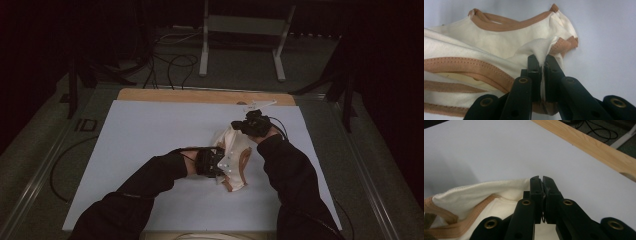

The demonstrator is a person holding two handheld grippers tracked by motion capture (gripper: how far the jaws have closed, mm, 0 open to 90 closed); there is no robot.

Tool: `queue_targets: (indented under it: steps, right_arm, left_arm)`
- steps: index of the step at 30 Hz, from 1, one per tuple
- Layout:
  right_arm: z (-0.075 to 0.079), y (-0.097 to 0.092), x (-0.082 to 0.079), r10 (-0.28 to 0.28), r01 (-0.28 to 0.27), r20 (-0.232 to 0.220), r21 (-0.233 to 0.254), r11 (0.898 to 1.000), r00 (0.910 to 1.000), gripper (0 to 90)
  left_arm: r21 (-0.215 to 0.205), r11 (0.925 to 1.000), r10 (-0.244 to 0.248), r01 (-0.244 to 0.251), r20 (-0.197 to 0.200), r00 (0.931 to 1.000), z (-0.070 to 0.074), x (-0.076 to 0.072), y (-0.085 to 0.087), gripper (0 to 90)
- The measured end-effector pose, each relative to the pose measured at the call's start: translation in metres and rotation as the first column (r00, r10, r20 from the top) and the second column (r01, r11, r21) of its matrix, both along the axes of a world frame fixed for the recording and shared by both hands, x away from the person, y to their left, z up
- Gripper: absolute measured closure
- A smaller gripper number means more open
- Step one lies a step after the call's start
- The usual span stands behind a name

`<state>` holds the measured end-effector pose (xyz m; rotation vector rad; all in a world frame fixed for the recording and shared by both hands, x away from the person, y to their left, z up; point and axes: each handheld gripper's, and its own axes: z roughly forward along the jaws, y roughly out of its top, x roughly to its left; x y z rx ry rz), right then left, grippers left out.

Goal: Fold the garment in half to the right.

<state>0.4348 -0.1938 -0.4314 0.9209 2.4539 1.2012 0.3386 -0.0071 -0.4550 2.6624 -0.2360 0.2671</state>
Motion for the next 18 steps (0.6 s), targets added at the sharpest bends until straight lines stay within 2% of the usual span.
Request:
queue_targets:
  steps: [8,18]
  right_arm:
    - [-0.012,-0.016,-0.003,-0.019,0.019,-0.022,0.008,1.0,0.9996,87.9]
    - [-0.027,-0.028,0.002,-0.036,0.036,-0.04,0.0,0.999,0.9985,87.9]
  left_arm:
    - [0.02,0.9997,-0.009,0.01,-0.027,0.9996,-0.006,0.002,-0.011,85.4]
    - [0.034,0.9994,-0.007,0.008,-0.041,0.9992,-0.012,0.004,-0.026,85.1]
